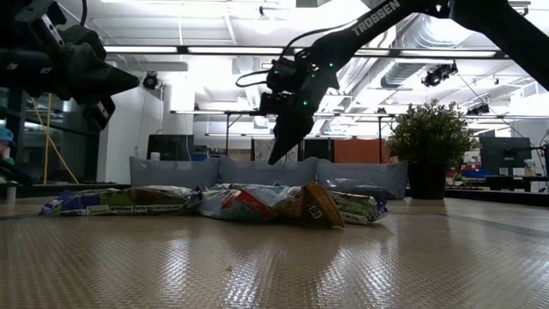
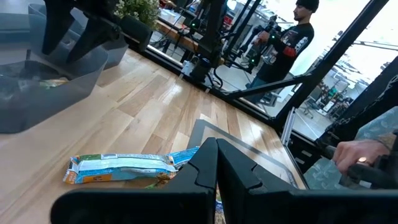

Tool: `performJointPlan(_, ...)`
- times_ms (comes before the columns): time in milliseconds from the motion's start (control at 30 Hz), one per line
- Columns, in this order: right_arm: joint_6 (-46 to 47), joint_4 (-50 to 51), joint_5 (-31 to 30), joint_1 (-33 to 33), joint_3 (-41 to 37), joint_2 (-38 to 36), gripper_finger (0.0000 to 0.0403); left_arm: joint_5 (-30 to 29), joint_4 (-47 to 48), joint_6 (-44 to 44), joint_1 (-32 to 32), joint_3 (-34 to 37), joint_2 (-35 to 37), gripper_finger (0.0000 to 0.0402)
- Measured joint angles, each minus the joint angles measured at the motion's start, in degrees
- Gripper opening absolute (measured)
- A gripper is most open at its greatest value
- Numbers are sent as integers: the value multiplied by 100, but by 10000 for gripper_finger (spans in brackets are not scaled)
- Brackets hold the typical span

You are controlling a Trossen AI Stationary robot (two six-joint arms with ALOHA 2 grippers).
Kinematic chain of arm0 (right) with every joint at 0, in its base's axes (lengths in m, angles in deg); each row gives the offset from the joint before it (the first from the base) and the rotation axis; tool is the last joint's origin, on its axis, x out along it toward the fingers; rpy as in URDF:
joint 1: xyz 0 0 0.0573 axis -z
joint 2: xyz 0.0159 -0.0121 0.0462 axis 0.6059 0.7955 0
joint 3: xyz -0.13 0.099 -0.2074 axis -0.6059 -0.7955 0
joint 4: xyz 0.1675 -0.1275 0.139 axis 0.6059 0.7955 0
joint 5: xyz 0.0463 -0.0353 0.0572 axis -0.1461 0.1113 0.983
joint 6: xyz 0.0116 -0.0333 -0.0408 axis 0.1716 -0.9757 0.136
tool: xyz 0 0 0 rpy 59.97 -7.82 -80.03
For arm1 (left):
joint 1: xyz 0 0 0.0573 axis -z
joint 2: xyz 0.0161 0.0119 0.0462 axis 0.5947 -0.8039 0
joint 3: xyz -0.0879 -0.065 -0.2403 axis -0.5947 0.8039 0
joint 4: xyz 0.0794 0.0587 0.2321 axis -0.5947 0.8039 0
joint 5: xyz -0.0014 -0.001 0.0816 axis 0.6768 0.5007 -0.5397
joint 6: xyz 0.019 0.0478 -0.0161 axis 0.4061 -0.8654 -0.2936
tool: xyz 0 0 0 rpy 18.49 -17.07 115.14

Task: Pick and place Granola Bars by type
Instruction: Put the yellow granola bar into the center black bin

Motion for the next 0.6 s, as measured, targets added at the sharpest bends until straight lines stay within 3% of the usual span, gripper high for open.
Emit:
performJointPlan(267, 372, -175, -233, -84, -1, -62, 151, 2, 3, 0, -1, 0, 2, 1)
performJointPlan(600, 2385, -958, -530, -375, 0, -515, 164, 4, 7, 1, 0, 0, 0, 1)
